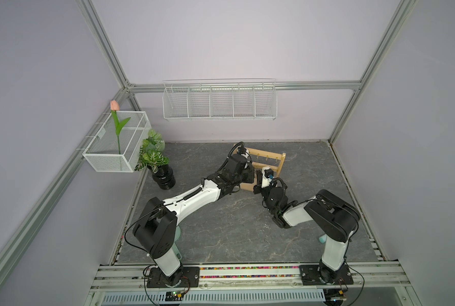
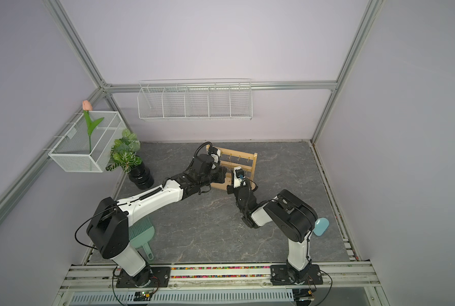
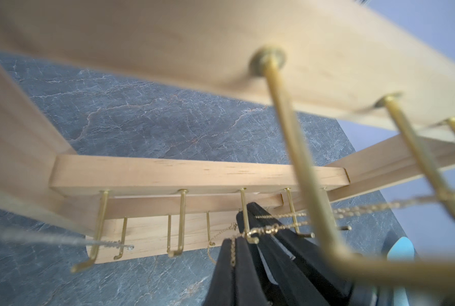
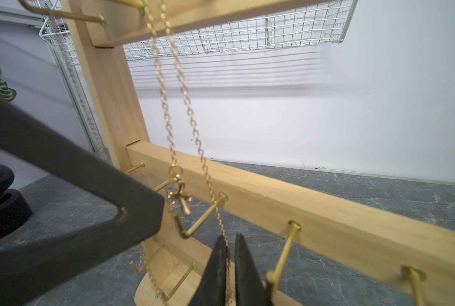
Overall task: Hang the necklace on the jewelry display stand
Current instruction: Hang the necklace on the stand.
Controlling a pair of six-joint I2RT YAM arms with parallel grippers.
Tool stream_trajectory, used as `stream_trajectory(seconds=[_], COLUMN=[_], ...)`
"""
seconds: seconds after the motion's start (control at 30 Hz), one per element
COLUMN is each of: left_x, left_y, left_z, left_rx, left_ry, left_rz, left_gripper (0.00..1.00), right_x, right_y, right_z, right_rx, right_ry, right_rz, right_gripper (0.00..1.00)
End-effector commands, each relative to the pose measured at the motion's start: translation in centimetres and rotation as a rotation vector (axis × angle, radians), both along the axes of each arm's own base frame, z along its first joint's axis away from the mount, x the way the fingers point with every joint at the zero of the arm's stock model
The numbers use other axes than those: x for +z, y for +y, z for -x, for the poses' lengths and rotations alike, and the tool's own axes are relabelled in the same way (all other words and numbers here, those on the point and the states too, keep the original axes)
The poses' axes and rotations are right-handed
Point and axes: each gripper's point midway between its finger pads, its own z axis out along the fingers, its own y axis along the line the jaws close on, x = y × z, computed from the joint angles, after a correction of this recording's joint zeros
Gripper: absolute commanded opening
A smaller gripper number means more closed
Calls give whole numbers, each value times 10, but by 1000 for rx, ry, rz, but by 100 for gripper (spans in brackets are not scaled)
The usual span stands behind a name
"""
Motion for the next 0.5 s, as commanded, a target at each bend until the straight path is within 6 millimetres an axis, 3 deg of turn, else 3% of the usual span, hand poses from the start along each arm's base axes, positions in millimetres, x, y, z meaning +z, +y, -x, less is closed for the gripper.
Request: stream_trajectory(seconds=[0.0,0.47], left_x=[23,27], left_y=[-4,6], left_z=[2,10], left_rx=[-9,69], left_ry=[-69,-88], left_rz=[-27,-56], left_gripper=[0,0], right_x=[16,25], right_y=[-1,-10], right_z=[0,9], right_rx=[3,3], right_ry=[-46,-56], right_rz=[-56,-65], right_gripper=[11,9])
